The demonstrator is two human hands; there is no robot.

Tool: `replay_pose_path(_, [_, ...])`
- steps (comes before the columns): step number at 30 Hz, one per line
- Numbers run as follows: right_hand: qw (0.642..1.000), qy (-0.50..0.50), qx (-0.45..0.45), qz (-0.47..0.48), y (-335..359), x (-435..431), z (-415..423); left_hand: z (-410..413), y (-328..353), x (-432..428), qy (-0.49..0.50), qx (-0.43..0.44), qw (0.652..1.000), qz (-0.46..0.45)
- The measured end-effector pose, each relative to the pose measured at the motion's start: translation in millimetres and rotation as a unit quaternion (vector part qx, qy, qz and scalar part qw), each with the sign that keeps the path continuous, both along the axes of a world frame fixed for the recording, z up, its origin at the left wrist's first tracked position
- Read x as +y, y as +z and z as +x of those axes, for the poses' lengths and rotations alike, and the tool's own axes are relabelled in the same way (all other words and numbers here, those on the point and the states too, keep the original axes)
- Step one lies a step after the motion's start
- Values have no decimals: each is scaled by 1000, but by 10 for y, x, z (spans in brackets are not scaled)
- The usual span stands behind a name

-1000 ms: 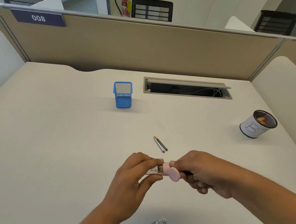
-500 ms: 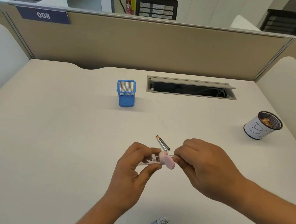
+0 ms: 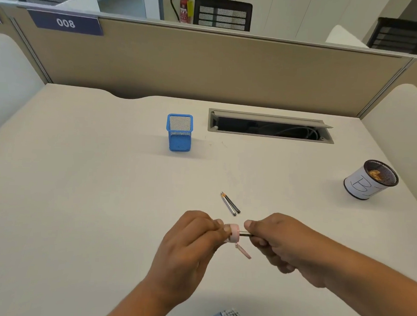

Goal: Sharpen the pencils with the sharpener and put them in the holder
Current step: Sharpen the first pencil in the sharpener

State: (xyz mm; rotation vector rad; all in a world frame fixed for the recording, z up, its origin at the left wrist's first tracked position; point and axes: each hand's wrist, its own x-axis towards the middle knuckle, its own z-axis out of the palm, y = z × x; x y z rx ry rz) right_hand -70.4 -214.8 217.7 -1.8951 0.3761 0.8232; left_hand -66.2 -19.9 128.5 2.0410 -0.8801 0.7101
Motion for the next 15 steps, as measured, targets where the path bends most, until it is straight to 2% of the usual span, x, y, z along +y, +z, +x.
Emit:
replay_pose_path(6, [999,0,-48,-17,17,-52,68,14,47,53,43,144,987,-63])
replay_pose_path(9, [998,-20,-51,9,18,-87,68,26,110,75,71,238,961,-118])
replay_pose_path(15, [993,-84,-77,33,-204,-121,112,38,66,28,87,356,913,-178])
